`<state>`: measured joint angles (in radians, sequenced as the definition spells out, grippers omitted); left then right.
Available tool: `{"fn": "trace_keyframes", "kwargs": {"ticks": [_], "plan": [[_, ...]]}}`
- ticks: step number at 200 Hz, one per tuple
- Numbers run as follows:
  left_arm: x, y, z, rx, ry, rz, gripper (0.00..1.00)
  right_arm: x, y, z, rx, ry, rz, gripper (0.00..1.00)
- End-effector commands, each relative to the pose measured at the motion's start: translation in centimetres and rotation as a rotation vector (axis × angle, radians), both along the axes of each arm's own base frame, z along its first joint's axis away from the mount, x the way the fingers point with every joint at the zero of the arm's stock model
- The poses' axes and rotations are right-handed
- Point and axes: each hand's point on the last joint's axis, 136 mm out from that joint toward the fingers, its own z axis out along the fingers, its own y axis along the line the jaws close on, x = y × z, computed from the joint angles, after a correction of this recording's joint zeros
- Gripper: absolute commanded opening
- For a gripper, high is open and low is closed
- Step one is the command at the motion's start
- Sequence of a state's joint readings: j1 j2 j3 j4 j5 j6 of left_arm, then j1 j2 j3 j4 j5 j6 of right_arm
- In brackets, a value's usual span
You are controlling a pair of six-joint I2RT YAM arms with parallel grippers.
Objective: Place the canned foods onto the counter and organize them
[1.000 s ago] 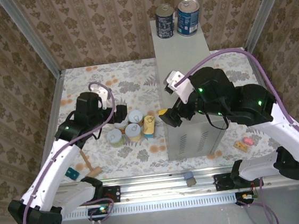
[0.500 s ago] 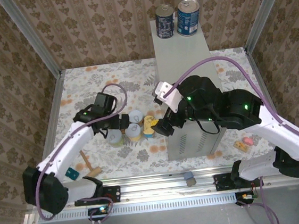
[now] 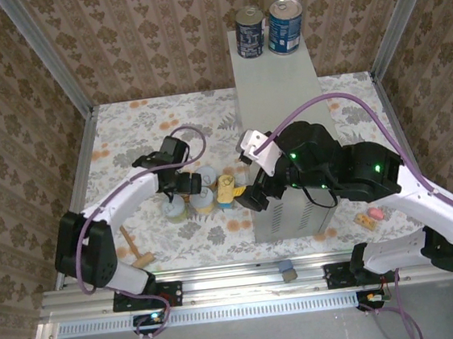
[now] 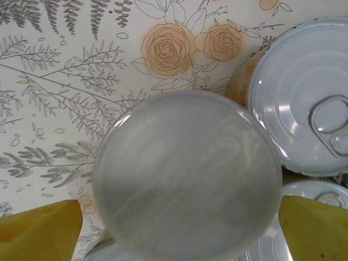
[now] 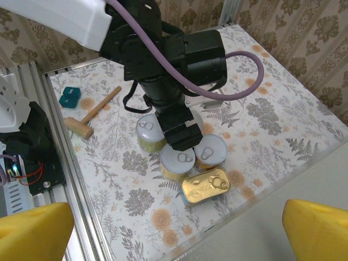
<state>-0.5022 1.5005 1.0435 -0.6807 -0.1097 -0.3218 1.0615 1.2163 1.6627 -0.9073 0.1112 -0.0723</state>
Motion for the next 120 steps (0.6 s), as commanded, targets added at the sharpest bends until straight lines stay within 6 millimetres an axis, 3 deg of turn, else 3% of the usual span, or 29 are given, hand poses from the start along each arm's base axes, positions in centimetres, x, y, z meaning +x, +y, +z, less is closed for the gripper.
{"fn": "trace_keyframes", "kwargs": {"ticks": [1, 59, 120], "plan": [[1.6, -0.3, 0.6, -0.008, -0.034, 0.019, 0.94, -0.1, 0.1, 0.9, 0.032, -0.03, 0.008, 1.0], [2.2, -0.6, -0.3, -0.013, -0.014, 0.017, 0.87, 0.3, 0.1, 0.4, 0.011, -0.035, -0.01, 1.0], [2.1, -0.6, 1.2, -0.034, -0.026, 0.007, 0.78, 0.5, 0.2, 0.1, 0.004, -0.039, -0.012, 1.0]]}}
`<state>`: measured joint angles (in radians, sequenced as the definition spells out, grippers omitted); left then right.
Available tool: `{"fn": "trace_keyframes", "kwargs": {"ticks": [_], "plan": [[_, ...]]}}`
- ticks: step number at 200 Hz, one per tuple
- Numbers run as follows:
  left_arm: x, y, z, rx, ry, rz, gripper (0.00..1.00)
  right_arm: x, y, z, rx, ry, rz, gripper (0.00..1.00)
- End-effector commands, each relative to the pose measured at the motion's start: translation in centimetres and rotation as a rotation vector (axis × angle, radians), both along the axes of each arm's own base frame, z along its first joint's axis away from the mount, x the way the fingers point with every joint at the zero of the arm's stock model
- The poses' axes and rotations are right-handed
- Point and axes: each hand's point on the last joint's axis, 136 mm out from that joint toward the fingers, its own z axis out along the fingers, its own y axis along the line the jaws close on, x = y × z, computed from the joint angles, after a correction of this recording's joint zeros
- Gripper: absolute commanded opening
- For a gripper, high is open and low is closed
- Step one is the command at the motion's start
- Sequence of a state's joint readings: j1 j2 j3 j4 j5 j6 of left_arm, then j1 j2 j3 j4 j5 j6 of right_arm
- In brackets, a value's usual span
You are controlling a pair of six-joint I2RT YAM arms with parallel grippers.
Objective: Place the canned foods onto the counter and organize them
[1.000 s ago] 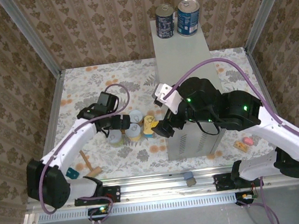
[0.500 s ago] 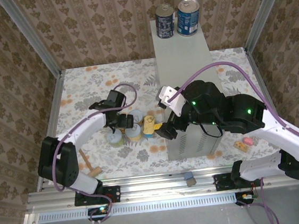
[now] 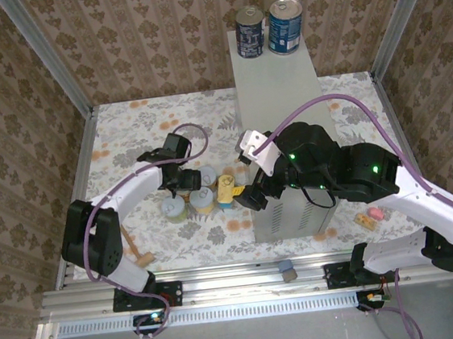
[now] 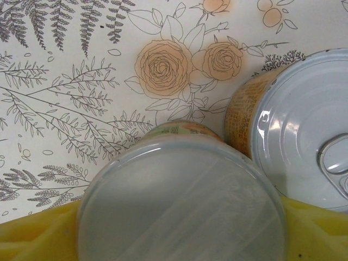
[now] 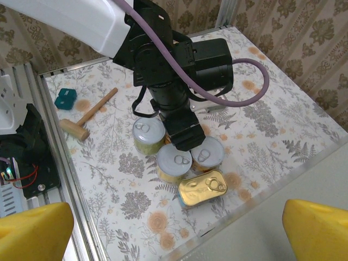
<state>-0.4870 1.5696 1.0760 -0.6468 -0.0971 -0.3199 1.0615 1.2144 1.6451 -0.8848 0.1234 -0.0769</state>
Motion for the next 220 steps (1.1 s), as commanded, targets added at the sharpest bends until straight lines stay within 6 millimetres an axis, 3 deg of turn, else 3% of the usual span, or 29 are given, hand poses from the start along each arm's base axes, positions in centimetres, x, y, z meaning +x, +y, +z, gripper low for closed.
{"fn": "trace_keyframes", "kwargs": {"ticks": [1, 61, 125, 133, 168, 220], "plan": [[0.6, -0.1, 2.2, -0.025, -0.035, -0.003, 0.77, 0.2, 0.1, 0.2, 0.003, -0.027, -0.003, 1.0], [0.3, -0.1, 5.8, -0.065, -0.081, -0.042, 0.7, 0.2, 0.1, 0.5, 0.006, -0.034, -0.004, 1.0], [-1.5, 0.1, 12.8, -0.088, -0.162, -0.164, 0.58, 0.0, -0.8, 0.8, 0.018, -0.044, -0.022, 1.0], [-1.4, 0.8, 14.0, -0.102, -0.185, -0.154, 0.56, 0.0, -1.0, 0.8, 0.02, -0.044, -0.026, 1.0], [-2.8, -0.4, 18.7, -0.2, -0.238, -0.245, 0.51, -0.2, -2.2, 1.3, 0.04, -0.052, -0.053, 1.0], [-6.2, -4.4, 26.1, -0.419, -0.294, -0.47, 0.5, -0.6, -5.4, 1.8, 0.047, -0.08, -0.124, 1.0]]}}
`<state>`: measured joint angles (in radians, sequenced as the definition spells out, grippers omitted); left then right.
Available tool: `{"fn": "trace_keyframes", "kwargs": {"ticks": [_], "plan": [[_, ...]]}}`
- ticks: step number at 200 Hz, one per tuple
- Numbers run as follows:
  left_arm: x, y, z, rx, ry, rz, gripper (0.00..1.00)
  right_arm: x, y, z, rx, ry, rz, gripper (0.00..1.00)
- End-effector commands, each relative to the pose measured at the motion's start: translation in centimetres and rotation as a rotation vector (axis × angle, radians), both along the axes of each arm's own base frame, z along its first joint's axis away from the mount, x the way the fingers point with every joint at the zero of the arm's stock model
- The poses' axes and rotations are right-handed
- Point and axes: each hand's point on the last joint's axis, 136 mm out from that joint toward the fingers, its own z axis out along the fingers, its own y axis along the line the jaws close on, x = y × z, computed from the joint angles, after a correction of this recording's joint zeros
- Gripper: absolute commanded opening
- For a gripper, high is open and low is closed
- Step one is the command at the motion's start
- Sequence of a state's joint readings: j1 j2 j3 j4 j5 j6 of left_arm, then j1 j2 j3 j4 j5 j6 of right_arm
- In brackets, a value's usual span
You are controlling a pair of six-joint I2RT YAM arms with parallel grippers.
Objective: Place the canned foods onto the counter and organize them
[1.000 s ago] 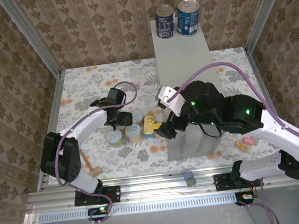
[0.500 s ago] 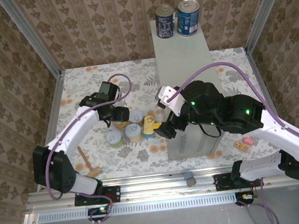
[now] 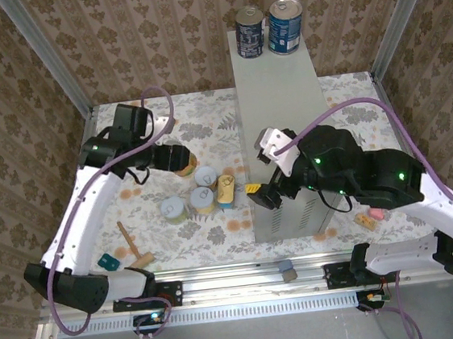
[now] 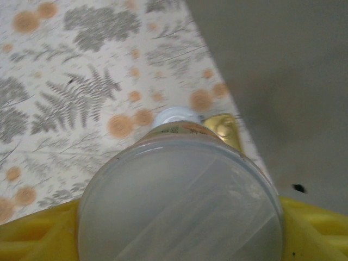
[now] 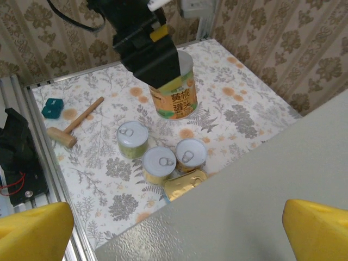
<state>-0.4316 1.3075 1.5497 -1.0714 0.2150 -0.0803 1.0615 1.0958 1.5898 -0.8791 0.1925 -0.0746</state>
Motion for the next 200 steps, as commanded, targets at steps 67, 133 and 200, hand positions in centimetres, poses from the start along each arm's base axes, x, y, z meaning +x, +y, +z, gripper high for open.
{"fn": "trace_keyframes", "kwargs": {"ticks": [67, 133, 200], "plan": [[-5.9, -5.9, 12.6, -0.231, -0.206, -0.37, 0.49, -0.5, -6.3, 0.5, 0.003, -0.051, -0.161, 1.0], [-6.8, -8.8, 15.7, -0.221, -0.264, -0.491, 0.48, -0.9, -7.7, -0.3, 0.003, -0.047, -0.186, 1.0], [-8.8, -10.8, 18.1, -0.257, -0.296, -0.593, 0.47, -1.5, -5.1, 0.0, 0.036, -0.117, -0.041, 1.0]]}}
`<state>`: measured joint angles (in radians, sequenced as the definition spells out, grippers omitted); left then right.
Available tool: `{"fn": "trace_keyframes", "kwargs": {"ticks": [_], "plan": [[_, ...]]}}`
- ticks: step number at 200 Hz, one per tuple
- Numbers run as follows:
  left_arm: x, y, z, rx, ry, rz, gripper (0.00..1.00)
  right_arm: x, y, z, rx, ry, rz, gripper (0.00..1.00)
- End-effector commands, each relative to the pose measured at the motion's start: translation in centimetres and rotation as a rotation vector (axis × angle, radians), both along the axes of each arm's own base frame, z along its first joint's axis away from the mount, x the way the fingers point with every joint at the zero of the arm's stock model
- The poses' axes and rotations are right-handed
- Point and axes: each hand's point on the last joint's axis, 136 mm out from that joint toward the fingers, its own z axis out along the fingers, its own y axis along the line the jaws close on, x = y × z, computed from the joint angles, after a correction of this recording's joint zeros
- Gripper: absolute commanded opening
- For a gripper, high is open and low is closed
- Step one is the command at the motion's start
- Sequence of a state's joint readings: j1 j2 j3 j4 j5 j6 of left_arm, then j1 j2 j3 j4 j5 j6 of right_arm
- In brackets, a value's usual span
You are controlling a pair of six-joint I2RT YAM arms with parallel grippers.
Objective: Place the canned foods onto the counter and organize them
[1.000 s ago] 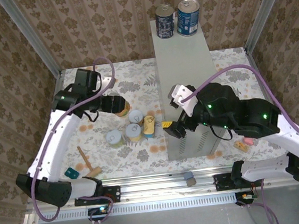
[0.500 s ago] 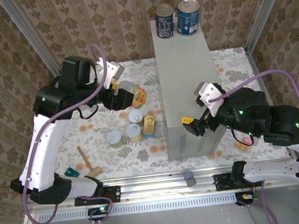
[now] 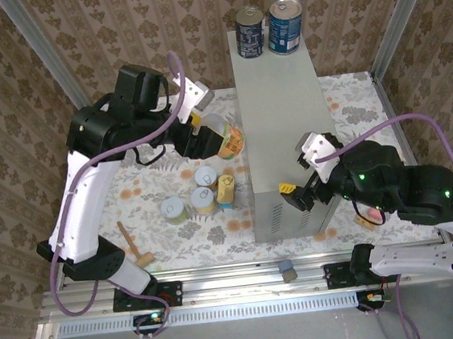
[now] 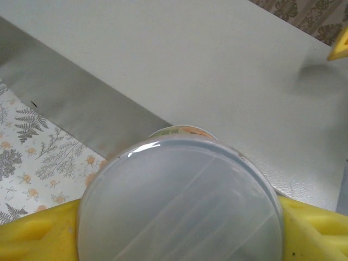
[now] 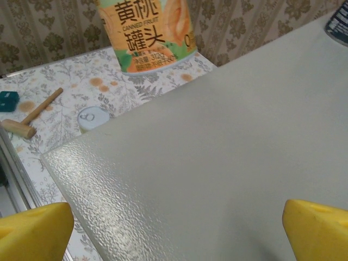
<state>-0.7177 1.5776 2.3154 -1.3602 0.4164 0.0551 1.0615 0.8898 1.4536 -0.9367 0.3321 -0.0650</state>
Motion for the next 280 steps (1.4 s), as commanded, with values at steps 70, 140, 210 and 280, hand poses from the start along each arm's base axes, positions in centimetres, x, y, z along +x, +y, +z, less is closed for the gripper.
{"fn": "trace_keyframes", "kwargs": {"ticks": [70, 140, 210, 280], "plan": [[-5.5, -0.6, 4.0, -0.093, -0.092, -0.19, 0.47, -0.1, 6.1, 2.9, 0.045, -0.178, 0.236, 1.0], [-7.0, -1.0, 3.8, -0.081, -0.096, -0.242, 0.47, 1.6, 9.3, 3.7, 0.04, -0.195, 0.249, 1.0], [-8.7, -0.6, 5.2, -0.124, -0.112, -0.287, 0.46, 3.6, 12.0, 3.3, 0.042, -0.213, 0.221, 1.0], [-8.9, -0.3, 5.1, -0.12, -0.122, -0.285, 0.46, 3.6, 12.3, 3.2, 0.079, -0.191, 0.223, 0.78]]}}
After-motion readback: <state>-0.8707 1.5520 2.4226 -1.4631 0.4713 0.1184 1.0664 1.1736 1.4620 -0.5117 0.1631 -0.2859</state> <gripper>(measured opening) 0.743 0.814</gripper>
